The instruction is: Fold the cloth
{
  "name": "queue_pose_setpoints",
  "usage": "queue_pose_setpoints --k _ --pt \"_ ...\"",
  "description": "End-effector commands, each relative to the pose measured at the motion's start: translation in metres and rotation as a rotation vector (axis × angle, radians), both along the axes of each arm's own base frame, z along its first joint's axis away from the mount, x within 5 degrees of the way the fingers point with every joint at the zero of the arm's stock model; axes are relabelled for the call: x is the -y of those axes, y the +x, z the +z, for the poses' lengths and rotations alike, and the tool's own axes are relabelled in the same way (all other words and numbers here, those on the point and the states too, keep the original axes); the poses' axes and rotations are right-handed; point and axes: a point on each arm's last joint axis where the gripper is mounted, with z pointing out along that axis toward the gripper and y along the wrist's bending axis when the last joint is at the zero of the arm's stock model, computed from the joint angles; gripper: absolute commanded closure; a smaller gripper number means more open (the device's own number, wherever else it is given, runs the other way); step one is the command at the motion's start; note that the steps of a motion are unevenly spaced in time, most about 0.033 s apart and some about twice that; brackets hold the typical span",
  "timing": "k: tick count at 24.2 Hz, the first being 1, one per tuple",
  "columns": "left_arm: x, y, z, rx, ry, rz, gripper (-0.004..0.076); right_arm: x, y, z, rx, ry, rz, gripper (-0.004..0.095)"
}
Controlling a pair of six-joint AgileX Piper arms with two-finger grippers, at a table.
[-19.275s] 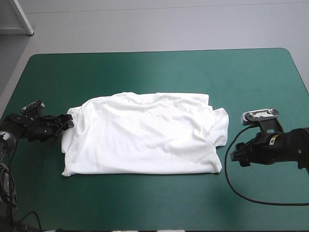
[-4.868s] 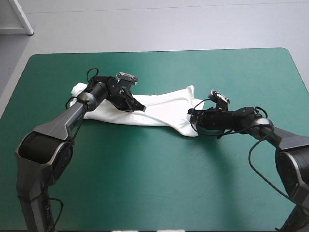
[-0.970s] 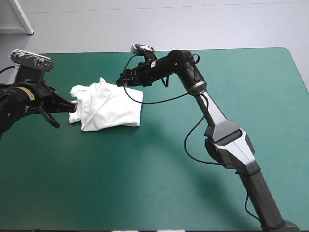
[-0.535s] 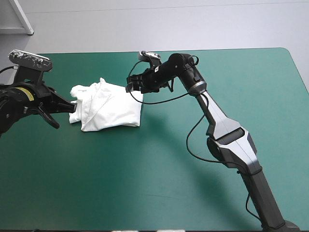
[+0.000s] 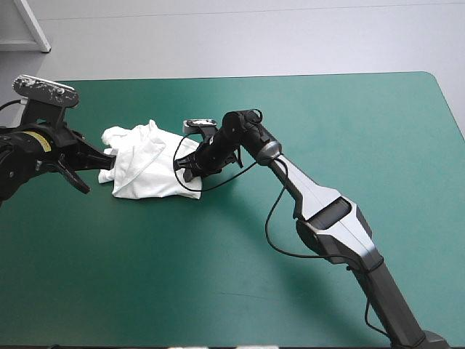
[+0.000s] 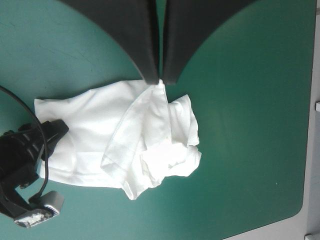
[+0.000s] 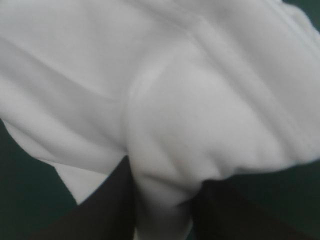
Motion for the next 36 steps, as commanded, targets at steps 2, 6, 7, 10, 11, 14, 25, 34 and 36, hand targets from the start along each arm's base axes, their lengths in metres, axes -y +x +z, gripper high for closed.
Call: queue_pose_setpoints --k 2,6,7,10,11,14,25,34,36 --pt "-0.005 -0.010 0.008 0.008 -0.002 0.023 0.0705 0.005 -0.008 0.052 0.117 0.066 0.015 0.0921" --pt "-0.005 -0.010 0.008 0.007 -0.007 0.020 0.0705 0.019 -0.002 0.064 0.232 -0.037 -0.013 0.0925" --pt "-0.005 -0.010 0.008 0.007 -0.007 0.020 0.0705 0.025 0.000 0.069 0.259 -0.066 -0.031 0.0925" --pt "-0.005 -0.010 0.008 0.007 0.000 0.014 0.0705 0.057 0.019 0.081 0.312 -0.127 -0.133 0.0925" --pt "-0.005 -0.010 0.008 0.007 0.000 0.014 0.0705 0.071 0.026 0.085 0.317 -0.127 -0.164 0.0925" --pt "-0.005 -0.011 0.008 0.007 0.000 0.014 0.0705 0.134 0.057 0.096 0.309 -0.132 -0.325 0.0925" --pt "-0.005 -0.011 0.008 0.007 0.002 0.012 0.0705 0.334 0.103 0.105 0.306 -0.196 -0.712 0.0925" --pt "-0.005 -0.011 0.008 0.007 0.002 0.012 0.0705 0.413 0.100 0.074 0.229 -0.320 -0.788 0.0924" --pt "-0.005 -0.011 0.008 0.007 0.002 0.012 0.0705 0.419 0.099 0.053 0.157 -0.331 -0.782 0.0845"
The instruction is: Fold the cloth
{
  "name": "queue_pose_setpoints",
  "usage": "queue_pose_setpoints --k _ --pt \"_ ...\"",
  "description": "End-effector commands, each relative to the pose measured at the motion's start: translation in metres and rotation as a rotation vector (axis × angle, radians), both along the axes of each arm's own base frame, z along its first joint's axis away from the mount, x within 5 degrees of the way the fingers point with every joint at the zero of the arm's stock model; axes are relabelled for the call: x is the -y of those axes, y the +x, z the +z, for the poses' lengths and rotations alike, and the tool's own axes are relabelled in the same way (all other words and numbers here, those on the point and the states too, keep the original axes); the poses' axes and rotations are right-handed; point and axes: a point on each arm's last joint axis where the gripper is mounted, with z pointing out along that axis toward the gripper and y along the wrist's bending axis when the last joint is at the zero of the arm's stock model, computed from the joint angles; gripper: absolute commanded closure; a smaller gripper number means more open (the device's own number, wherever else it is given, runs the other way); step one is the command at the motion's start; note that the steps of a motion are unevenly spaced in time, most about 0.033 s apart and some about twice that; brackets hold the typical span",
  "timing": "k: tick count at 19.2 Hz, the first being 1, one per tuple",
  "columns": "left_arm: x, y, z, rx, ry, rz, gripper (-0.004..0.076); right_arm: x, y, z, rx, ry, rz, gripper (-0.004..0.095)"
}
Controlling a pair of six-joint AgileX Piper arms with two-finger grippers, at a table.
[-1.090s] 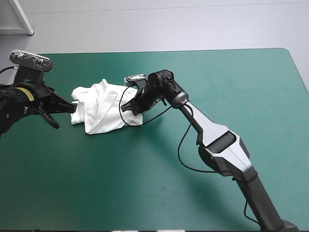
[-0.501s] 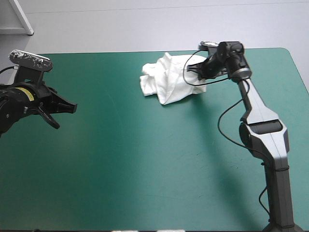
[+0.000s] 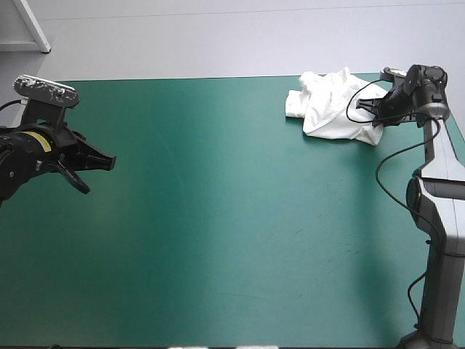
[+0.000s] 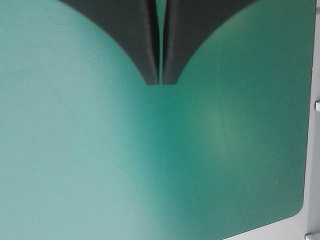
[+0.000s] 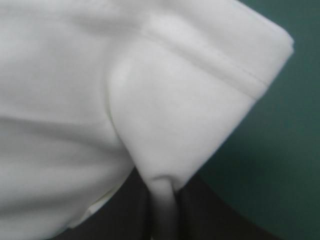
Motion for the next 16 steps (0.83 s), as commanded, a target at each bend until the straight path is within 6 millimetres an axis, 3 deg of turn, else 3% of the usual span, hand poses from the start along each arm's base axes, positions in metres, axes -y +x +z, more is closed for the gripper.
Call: queue_pose_setpoints --k 1,2,3,5,6,9,11,14,16 --pt "-0.005 -0.010 0.009 0.013 0.001 0.015 0.0705 0.004 -0.011 0.029 0.065 0.000 0.018 0.0655" --pt "-0.005 -0.010 0.009 0.015 0.001 0.014 0.0705 0.003 -0.011 0.029 0.066 0.002 0.021 0.0547" --pt "-0.005 -0.010 0.009 0.016 0.002 0.012 0.0705 0.003 -0.013 0.035 0.078 0.007 0.013 0.0257" --pt "-0.005 -0.010 0.009 0.020 0.002 0.011 0.0705 0.006 -0.019 0.054 0.108 -0.029 -0.002 0.0066" --pt "-0.004 -0.010 0.009 0.024 0.001 0.010 0.0705 0.007 -0.023 0.063 0.123 -0.055 -0.010 0.0074" --pt "-0.004 -0.009 0.010 0.039 -0.002 0.007 0.0705 0.011 -0.047 0.117 0.220 -0.144 -0.047 0.0245" --pt "-0.003 -0.007 0.013 0.078 -0.010 -0.007 0.0705 0.004 -0.064 0.150 0.295 -0.099 -0.049 0.0466" --pt "-0.002 -0.004 0.017 0.129 0.003 -0.032 0.0705 -0.016 -0.092 0.196 0.413 -0.001 0.015 0.0932" --pt "-0.001 -0.004 0.017 0.135 0.022 -0.048 0.0705 -0.030 -0.117 0.218 0.446 -0.003 0.055 0.0925"
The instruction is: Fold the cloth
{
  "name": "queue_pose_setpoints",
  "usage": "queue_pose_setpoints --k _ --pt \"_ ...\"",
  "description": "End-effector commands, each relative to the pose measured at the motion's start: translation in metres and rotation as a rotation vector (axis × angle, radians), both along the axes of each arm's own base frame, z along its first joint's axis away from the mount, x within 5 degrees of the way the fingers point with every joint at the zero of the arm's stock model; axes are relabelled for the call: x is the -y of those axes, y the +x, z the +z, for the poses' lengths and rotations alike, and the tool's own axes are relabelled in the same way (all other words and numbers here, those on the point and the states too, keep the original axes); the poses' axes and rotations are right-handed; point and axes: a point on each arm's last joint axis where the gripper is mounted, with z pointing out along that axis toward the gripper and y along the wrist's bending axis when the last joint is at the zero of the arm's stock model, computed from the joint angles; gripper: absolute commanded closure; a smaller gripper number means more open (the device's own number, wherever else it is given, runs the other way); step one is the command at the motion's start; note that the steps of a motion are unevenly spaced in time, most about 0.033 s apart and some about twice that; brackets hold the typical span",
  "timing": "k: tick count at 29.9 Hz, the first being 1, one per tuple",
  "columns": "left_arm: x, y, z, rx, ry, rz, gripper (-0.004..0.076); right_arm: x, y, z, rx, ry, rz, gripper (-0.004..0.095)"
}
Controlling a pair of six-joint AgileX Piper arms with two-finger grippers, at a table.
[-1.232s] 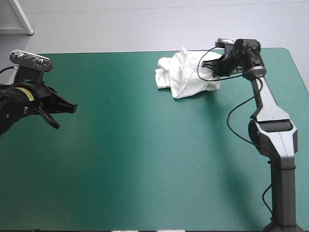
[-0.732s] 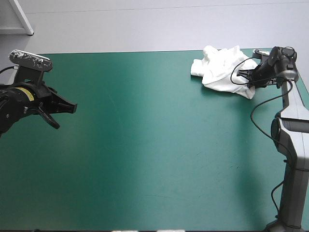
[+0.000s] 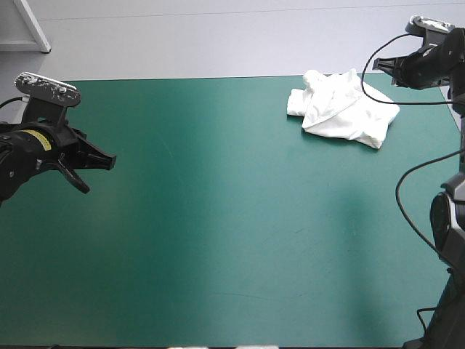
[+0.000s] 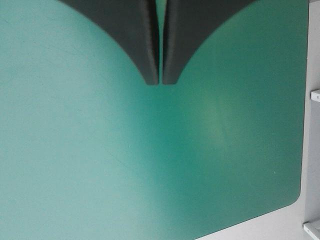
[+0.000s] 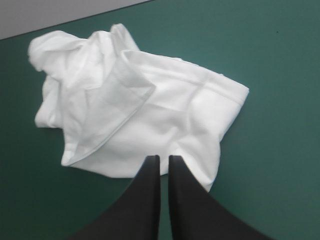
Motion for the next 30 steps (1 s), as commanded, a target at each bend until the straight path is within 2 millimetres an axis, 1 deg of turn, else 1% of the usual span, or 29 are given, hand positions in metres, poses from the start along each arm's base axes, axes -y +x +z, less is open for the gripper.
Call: queue_pose_setpoints --k 1,2,3,7,10,12,14,15,16,18,22,24,27,30 --pt "-0.002 -0.005 0.016 0.117 -0.004 -0.021 0.0705 -0.021 -0.045 0.056 0.148 -0.025 0.070 0.0925" --pt "-0.002 -0.005 0.017 0.129 -0.006 -0.023 0.0705 -0.027 -0.055 0.058 0.144 -0.039 0.096 0.0925" --pt "-0.002 -0.005 0.018 0.136 -0.008 -0.025 0.0705 -0.031 -0.062 0.055 0.125 -0.049 0.111 0.0925" --pt "0.002 -0.004 0.021 0.167 -0.043 -0.051 0.0705 -0.051 -0.101 0.051 0.089 -0.109 0.166 0.0925" --pt "0.007 -0.002 0.020 0.192 -0.059 -0.102 0.0705 -0.064 -0.129 0.047 0.150 -0.133 0.196 0.0925" --pt "0.010 -0.003 0.015 0.209 -0.070 -0.135 0.0705 -0.069 -0.151 0.042 0.197 -0.135 0.210 0.0925" --pt "0.012 -0.003 0.004 0.220 -0.083 -0.157 0.0705 -0.073 -0.172 0.035 0.238 -0.134 0.218 0.0925" --pt "0.012 -0.004 -0.002 0.219 -0.082 -0.160 0.0705 -0.074 -0.180 0.030 0.253 -0.135 0.220 0.0925" --pt "0.012 -0.004 -0.011 0.217 -0.083 -0.162 0.0705 -0.074 -0.191 0.023 0.262 -0.143 0.227 0.0925" --pt "0.011 -0.007 -0.032 0.210 -0.079 -0.169 0.0705 -0.073 -0.205 0.012 0.282 -0.149 0.233 0.0925" --pt "0.010 -0.016 -0.081 0.187 -0.073 -0.183 0.0705 -0.070 -0.239 -0.023 0.316 -0.167 0.232 0.0925" --pt "0.008 -0.022 -0.105 0.166 -0.083 -0.186 0.0705 -0.068 -0.253 -0.040 0.342 -0.171 0.228 0.0925" --pt "0.006 -0.036 -0.140 0.130 -0.113 -0.190 0.0705 -0.065 -0.276 -0.071 0.370 -0.172 0.210 0.0925" --pt "0.002 -0.050 -0.170 0.112 -0.112 -0.193 0.0705 -0.064 -0.296 -0.098 0.393 -0.147 0.193 0.0925"
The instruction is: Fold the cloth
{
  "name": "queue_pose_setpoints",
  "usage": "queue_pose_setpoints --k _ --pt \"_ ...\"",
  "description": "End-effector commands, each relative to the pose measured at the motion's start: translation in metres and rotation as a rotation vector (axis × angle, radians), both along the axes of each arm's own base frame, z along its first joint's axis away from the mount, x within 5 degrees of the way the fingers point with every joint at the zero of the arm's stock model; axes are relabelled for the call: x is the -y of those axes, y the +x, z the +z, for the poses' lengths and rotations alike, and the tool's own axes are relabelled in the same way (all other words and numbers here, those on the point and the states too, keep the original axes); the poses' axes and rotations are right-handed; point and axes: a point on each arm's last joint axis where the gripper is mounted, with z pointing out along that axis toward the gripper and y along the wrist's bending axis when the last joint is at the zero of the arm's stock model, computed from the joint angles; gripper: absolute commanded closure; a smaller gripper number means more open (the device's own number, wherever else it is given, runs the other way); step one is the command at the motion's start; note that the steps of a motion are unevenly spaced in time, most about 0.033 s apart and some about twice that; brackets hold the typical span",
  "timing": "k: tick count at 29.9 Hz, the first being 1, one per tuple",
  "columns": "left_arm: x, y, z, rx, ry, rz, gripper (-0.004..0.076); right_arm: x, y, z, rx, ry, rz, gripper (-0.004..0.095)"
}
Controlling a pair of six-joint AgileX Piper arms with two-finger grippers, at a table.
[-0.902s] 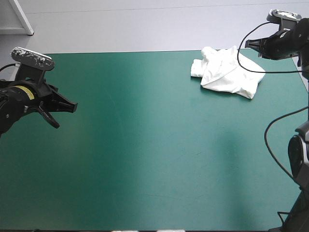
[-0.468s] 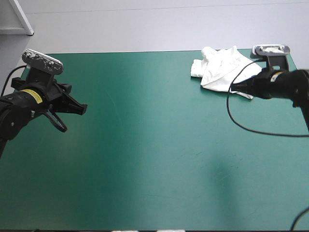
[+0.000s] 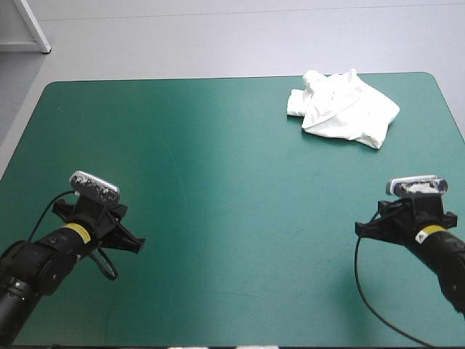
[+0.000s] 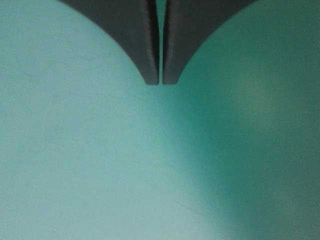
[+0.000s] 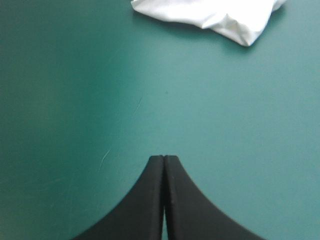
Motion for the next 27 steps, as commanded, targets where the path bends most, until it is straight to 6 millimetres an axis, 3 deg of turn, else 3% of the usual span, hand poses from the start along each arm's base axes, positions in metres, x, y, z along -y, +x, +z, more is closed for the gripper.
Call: queue_pose_setpoints --k 1,5,9,15,19,27 --pt "-0.003 -0.012 -0.011 0.096 -0.052 -0.005 0.0705 0.002 -0.018 -0.010 0.146 0.035 -0.014 0.0925" --pt "-0.007 -0.028 -0.029 0.113 -0.058 -0.008 0.0705 0.002 -0.037 -0.039 0.187 0.022 0.010 0.0925" --pt "-0.010 -0.037 -0.037 0.138 -0.072 -0.009 0.0705 0.003 -0.045 -0.055 0.209 0.053 -0.006 0.0925" --pt "-0.010 -0.047 -0.059 0.066 -0.138 0.008 0.0705 0.002 -0.047 -0.062 0.169 0.042 0.008 0.0925" --pt "-0.011 -0.049 -0.058 0.088 -0.140 0.003 0.0705 -0.001 -0.051 -0.069 0.076 0.053 0.037 0.0925" --pt "-0.012 -0.053 -0.064 0.019 -0.117 0.006 0.0705 -0.002 -0.051 -0.069 0.065 0.086 0.035 0.0925"
